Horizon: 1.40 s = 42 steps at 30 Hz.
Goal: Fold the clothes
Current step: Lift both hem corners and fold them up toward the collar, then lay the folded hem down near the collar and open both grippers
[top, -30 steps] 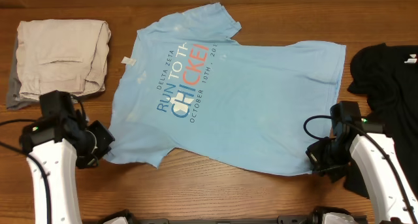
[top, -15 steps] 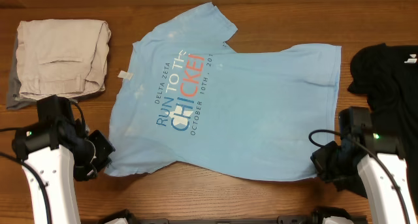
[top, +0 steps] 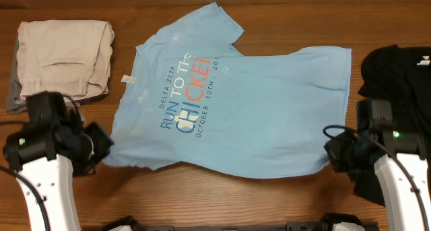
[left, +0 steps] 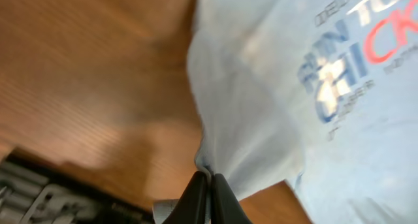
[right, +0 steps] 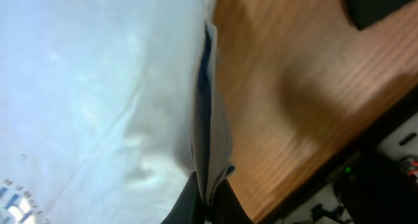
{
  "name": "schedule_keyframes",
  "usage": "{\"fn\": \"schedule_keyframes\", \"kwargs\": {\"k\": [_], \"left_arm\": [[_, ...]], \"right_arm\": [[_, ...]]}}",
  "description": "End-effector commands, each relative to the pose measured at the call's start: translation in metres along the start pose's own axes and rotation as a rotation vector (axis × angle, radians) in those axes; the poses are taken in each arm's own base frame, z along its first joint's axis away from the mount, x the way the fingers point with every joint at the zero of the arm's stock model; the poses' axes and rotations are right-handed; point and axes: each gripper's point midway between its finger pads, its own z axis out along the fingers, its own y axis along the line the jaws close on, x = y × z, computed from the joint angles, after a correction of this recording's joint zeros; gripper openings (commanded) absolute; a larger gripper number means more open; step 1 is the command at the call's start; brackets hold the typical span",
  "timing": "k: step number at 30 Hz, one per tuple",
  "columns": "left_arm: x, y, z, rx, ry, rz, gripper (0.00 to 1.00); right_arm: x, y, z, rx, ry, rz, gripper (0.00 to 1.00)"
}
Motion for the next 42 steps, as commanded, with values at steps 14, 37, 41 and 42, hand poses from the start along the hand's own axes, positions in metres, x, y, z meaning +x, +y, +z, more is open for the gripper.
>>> {"fn": "schedule_keyframes", "kwargs": {"k": [14,37,41,42], "left_arm": [[-0.062,-0.115,0.005,0.075,-0.04,0.221,0.04],[-0.123,-0.175,0.038,0.104,-0.244,0.302,0.04],[-0.124,-0.186,0.05,0.103,-0.25,0.324,0.04],[-0.125,-0.188,0.054,0.098,-0.252,0.329,0.04]], "right_arm": [[-0.059,0.056,-0.007,-0.083,-0.05,0.033,0.04],[-0.112,0.083,0.034,-0.099,-0.074,0.087,0.04],[-0.116,0.082,0.037,-0.091,-0.086,0.088,0.04],[-0.116,0.082,0.037,-0.088,-0.089,0.089,0.04]]}}
